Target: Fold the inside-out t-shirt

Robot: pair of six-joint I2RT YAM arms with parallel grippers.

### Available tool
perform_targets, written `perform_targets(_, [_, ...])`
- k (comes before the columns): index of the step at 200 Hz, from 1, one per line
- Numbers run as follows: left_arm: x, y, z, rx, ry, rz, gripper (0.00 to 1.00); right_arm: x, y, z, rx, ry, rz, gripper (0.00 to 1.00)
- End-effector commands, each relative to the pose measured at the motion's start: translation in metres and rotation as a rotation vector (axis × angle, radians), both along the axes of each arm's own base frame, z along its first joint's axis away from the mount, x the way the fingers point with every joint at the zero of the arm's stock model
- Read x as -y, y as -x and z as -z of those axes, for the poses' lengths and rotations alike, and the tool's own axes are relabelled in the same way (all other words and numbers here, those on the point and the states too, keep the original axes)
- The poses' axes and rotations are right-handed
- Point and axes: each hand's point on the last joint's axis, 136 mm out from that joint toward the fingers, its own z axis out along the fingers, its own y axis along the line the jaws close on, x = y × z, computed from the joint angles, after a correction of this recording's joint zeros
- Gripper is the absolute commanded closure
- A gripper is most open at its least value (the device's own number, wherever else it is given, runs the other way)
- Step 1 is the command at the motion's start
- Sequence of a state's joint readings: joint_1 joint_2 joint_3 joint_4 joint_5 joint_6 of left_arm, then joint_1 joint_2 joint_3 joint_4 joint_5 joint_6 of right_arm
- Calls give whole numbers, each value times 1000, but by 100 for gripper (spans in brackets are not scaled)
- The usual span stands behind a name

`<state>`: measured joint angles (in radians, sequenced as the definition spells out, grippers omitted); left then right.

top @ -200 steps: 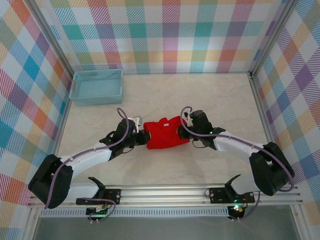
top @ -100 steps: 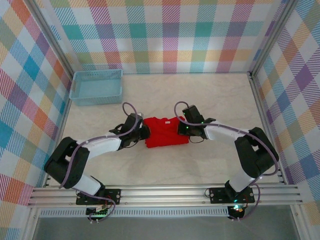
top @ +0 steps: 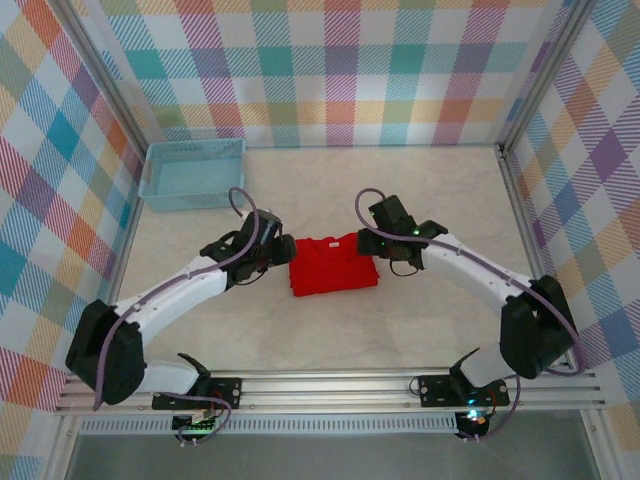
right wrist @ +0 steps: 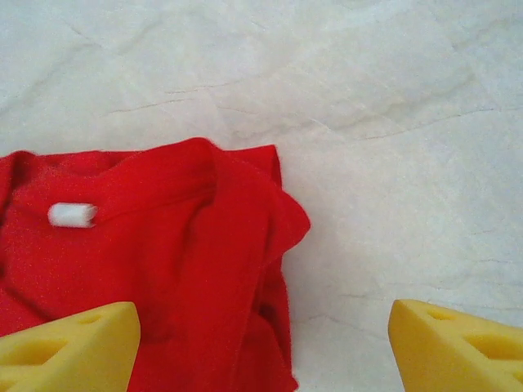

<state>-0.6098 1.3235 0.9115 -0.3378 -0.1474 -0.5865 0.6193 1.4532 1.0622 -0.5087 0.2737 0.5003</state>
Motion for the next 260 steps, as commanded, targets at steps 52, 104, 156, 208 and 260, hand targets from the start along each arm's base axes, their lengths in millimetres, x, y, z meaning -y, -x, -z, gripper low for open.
perform_targets(52, [45,-31,53,-110,107,58,43,-53,2,56,-196,-45,-72,22])
perform_targets(104, [30,-40,99,-216,121,15,41,-30,-27,86,-188,23,-55,22])
perform_targets(156, [9,-27,34,-89,104,10,24,-24,-15,32,-106,101,-110,6])
perform_targets(208, [-57,6,1,51,17,-134,3,-82,26,36,-156,126,-210,0])
perform_targets(260, [-114,26,-18,202,-94,-304,0,-80,-2,97,-310,165,-120,1])
